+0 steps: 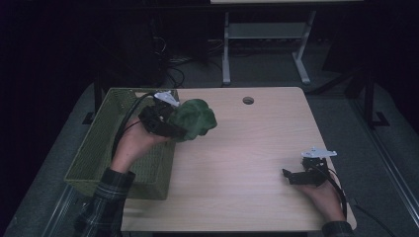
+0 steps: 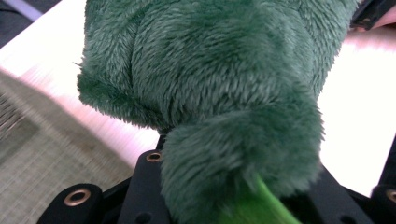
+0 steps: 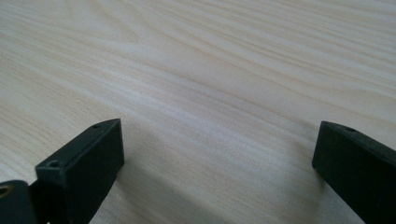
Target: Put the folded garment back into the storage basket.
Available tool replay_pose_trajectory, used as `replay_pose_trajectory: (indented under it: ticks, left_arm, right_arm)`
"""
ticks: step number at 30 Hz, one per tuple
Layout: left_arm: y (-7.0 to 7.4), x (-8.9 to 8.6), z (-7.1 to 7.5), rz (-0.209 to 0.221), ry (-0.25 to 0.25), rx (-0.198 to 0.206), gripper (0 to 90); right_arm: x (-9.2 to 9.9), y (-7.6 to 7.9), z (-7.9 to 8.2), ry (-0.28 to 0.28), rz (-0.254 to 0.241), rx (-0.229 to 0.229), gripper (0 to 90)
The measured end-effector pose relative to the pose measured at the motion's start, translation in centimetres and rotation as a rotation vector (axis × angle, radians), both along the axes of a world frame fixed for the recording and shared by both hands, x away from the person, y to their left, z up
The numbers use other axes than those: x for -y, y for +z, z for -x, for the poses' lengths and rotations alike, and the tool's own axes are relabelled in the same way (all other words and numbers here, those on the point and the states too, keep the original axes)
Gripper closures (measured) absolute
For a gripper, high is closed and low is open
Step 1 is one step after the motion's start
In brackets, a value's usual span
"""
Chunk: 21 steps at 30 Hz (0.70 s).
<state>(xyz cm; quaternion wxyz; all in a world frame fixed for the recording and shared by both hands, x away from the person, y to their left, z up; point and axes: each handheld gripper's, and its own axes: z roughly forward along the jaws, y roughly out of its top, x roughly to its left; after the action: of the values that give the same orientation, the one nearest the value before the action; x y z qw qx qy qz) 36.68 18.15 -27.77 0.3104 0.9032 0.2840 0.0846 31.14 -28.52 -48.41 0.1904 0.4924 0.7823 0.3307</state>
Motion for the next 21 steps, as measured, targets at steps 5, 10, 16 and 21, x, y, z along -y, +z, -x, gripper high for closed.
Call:
replay_pose_trajectory:
  ticks: [5, 10, 16, 21]
  left_arm:
    - [0.2, -2.1, 0.1, -0.004, 0.044, 0.008, 66.1]
    - [0.5, -4.8, 0.3, 0.001, 0.106, 0.019, 66.1]
    - [0.5, -8.3, 1.0, 0.010, 0.181, 0.035, 66.1]
    - [0.1, -10.0, 1.3, 0.016, 0.227, 0.036, 66.1]
  right_arm:
    - [0.0, 0.0, 0.0, 0.000, 0.001, 0.000, 1.8]
    - [0.0, 0.0, 0.0, 0.000, 0.000, 0.000, 1.8]
    - [0.0, 0.0, 0.0, 0.000, 0.000, 0.000, 1.8]
    - [0.0, 0.0, 0.0, 0.000, 0.001, 0.000, 1.8]
